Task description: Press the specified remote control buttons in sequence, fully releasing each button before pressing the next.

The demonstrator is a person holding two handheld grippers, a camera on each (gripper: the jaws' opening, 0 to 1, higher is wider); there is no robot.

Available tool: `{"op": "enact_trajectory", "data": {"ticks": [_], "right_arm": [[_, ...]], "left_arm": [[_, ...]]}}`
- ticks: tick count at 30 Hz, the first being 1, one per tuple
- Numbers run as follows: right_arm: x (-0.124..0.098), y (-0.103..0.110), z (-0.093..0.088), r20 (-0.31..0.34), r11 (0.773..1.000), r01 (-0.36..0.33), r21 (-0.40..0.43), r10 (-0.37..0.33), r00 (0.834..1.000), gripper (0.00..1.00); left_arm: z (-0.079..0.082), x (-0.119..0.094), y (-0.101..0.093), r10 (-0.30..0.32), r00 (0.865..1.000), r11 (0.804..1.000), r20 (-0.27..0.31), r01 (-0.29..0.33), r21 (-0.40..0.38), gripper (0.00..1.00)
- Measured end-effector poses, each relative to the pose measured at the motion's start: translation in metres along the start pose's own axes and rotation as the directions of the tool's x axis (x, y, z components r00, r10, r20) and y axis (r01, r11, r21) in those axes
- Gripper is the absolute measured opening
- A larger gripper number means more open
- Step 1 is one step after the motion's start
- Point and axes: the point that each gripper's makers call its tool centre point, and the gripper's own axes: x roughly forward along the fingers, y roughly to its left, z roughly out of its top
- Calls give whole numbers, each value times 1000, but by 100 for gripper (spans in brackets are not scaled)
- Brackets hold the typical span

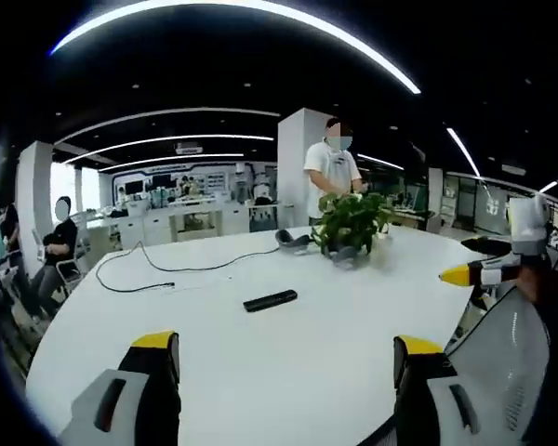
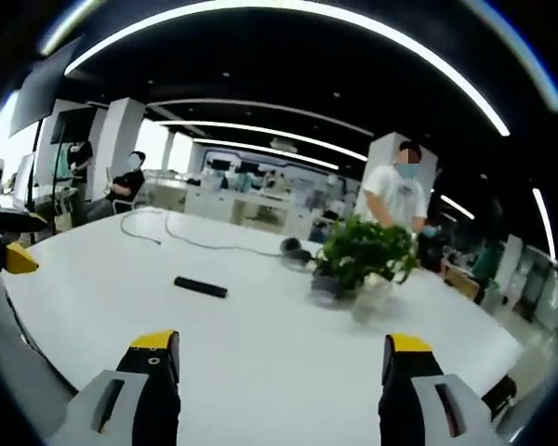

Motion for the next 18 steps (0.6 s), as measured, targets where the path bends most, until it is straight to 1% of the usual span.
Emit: {"op": "enact_trajectory", "data": {"ticks": [2, 4, 6, 7, 8, 10, 11, 12, 13, 15, 16, 18], "right_arm": [[0, -1, 0, -2, 1000, 3, -2, -3, 1000, 89], [0, -1, 0, -1, 1000, 6, -2, -6, 1000, 88], [1, 0, -2, -10, 1000, 3, -9, -3, 1000, 88], [1, 0, -2, -14, 1000, 2, -14, -2, 1000, 88], [1, 1, -2, -16, 1000, 0, -19, -1, 1000, 88], [1, 2, -2, -17, 1000, -2, -25, 1, 1000, 88], [2, 2, -4, -24, 1000, -7, -21, 6, 1000, 88], [2, 2, -4, -28, 1000, -9, -19, 8, 1000, 88], [2, 3, -6, -36, 1000, -11, -21, 10, 999, 87], [2, 3, -6, -37, 1000, -13, -25, 12, 999, 87], [3, 4, -6, -38, 1000, -14, -27, 13, 999, 87], [3, 4, -8, -48, 999, -13, -33, 12, 999, 86]], "left_arm": [[-4, -8, 5, 49, 999, 999, 15, -49, -24, 100], [-7, -12, 5, 64, 998, 997, 20, -63, -40, 100], [-14, -11, 8, 90, 996, 996, 8, -89, -29, 100], [-18, -9, 9, 102, 995, 994, -7, -103, -49, 100], [-19, -7, 9, 107, 994, 992, -4, -107, -68, 99], [-23, -1, 5, 93, 996, 993, -5, -93, -74, 99], [-25, 1, 2, 79, 997, 994, -15, -80, -70, 99], [-27, 5, -4, 51, 998, 997, -25, -53, -61, 99], [-28, 7, -5, 49, 998, 997, -26, -50, -55, 99], [-32, 10, -7, 41, 998, 999, -39, -42, -13, 97], [-34, 10, -5, 50, 998, 999, -43, -50, 1, 96], [-35, 10, 0, 67, 997, 998, -44, -67, 4, 92]]}}
